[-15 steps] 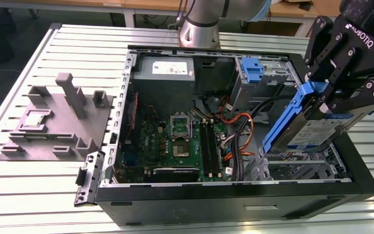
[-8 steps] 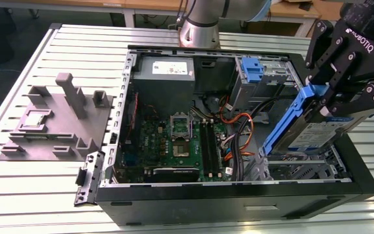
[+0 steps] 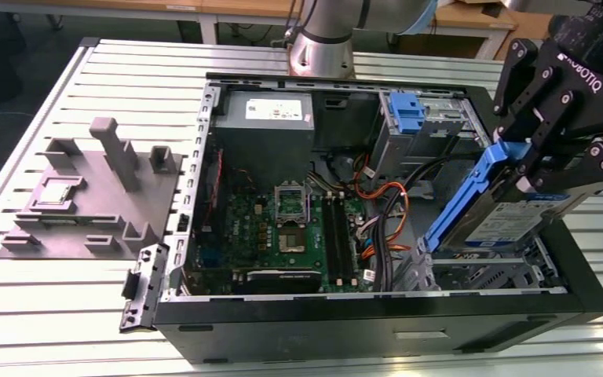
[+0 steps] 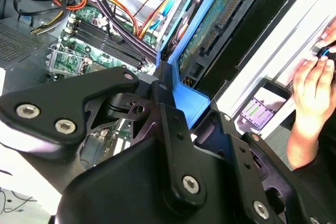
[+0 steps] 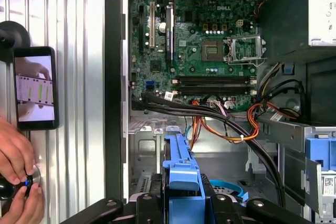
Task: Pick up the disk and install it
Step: 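Insert the disk into the insertion slot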
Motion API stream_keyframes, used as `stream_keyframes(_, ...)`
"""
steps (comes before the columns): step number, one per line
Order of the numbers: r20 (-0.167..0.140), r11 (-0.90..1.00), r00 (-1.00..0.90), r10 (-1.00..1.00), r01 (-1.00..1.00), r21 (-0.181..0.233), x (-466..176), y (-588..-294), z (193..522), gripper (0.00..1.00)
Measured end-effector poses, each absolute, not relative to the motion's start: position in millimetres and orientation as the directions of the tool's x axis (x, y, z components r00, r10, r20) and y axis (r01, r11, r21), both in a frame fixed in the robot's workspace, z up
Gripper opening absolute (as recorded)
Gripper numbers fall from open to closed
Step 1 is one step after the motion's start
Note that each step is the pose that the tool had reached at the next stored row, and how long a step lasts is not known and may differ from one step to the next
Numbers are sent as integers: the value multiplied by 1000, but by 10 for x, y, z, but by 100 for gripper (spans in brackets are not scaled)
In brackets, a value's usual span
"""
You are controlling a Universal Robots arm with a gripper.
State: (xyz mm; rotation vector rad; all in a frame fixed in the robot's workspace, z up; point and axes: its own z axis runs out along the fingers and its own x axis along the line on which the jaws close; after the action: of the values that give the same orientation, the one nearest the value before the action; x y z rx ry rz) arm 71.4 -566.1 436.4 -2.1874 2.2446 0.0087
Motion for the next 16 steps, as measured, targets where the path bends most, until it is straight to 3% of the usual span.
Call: stream_keyframes(16,-9,26,-26,-1000,-1000,-1,717,-5667,4272,37)
